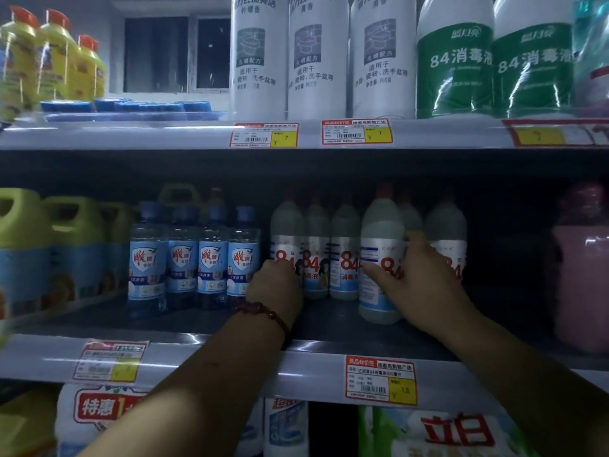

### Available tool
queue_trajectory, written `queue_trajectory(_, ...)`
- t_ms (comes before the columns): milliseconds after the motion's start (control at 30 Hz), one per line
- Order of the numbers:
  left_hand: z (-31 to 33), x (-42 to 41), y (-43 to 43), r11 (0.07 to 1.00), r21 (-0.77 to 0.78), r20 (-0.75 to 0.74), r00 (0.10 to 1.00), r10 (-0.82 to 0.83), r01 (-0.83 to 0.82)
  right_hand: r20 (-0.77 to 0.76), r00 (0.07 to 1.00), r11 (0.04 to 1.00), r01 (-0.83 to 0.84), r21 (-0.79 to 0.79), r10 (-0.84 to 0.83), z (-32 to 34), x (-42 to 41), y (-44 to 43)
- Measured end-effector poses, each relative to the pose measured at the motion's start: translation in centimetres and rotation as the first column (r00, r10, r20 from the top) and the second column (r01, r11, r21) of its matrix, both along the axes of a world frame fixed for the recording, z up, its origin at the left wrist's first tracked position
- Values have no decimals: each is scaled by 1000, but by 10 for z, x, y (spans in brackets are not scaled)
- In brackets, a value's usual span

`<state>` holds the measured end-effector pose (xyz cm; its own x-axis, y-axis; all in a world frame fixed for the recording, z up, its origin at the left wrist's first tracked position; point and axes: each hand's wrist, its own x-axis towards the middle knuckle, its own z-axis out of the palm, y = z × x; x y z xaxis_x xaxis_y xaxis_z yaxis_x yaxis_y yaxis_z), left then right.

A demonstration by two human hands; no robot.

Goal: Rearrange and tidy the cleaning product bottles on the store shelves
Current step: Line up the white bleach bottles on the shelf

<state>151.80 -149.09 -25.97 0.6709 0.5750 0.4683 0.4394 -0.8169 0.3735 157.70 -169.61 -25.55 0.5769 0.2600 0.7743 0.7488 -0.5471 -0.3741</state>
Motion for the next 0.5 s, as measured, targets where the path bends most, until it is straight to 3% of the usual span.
queue_trajectory(100,1,-2,-3,998,56,25,999,28,-30,-39,998,998,-57,-33,55,5,1,14)
queue_trajectory(300,4,-2,-2,1000,-15,35,999,17,-16,-159,978,988,-148,-54,138,11,-2,55)
queue_trajectory(500,4,0,1,994,-106,49,999,-12,17,-239,964,992,-121,-21,112,-3,-1,83)
